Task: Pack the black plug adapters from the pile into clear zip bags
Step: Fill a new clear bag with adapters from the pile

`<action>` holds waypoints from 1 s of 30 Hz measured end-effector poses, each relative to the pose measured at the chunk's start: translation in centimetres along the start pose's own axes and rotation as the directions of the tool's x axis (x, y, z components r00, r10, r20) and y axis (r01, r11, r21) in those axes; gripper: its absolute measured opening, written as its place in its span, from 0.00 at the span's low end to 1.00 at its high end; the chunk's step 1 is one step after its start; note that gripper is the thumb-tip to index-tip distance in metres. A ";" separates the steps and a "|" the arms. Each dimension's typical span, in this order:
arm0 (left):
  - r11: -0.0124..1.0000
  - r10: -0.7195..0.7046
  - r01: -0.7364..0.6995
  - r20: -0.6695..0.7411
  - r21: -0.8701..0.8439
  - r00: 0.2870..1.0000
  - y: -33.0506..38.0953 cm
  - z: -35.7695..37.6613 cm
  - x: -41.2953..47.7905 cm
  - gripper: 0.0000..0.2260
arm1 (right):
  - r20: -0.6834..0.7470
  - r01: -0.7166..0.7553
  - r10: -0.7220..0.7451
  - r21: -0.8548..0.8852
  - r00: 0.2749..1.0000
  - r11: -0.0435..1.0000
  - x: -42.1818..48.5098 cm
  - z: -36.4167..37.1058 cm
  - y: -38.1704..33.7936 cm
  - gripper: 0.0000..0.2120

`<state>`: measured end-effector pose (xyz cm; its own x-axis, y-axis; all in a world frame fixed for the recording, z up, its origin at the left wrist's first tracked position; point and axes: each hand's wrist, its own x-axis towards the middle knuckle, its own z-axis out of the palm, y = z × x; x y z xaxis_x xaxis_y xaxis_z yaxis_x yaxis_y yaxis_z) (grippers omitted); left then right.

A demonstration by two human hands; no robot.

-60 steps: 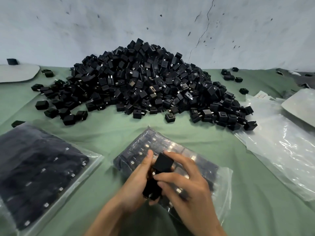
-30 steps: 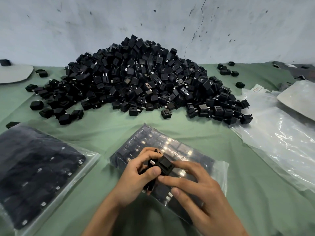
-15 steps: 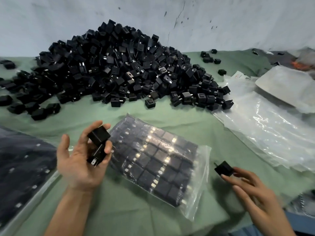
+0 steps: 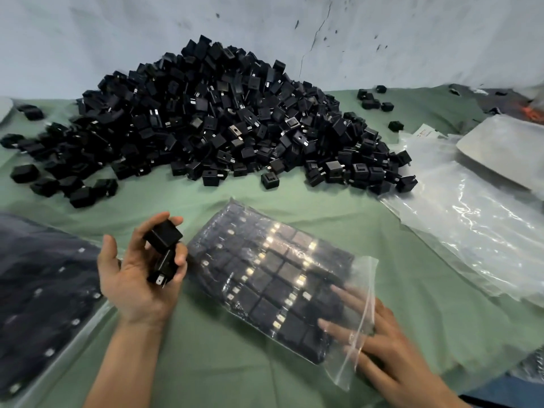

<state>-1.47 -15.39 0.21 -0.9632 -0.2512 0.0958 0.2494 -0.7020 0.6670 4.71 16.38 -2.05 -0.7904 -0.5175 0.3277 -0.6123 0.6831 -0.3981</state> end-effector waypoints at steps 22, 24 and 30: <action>0.988 0.077 -0.063 -0.096 0.143 0.992 -0.5 -0.8 0.9 0.26 | 0.546 0.506 -0.221 -0.452 0.808 0.734 5.1 -1.4 5.0 0.23; 0.988 0.073 -0.059 -0.094 0.146 0.993 -0.6 -0.8 0.9 0.27 | 0.600 0.523 -0.188 -0.453 0.778 0.722 5.3 -1.3 5.2 0.24; 0.983 0.074 -0.060 -0.079 0.173 0.994 -0.8 -0.7 0.9 0.27 | 0.584 0.499 -0.169 -0.467 0.794 0.730 5.7 -2.2 4.5 0.24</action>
<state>-2.49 -15.53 -0.76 -0.9311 -0.3546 0.0861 0.2851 -0.5597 0.7781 -2.48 17.63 -0.08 -0.5347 -0.8271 -0.1731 -0.8329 0.4812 0.2735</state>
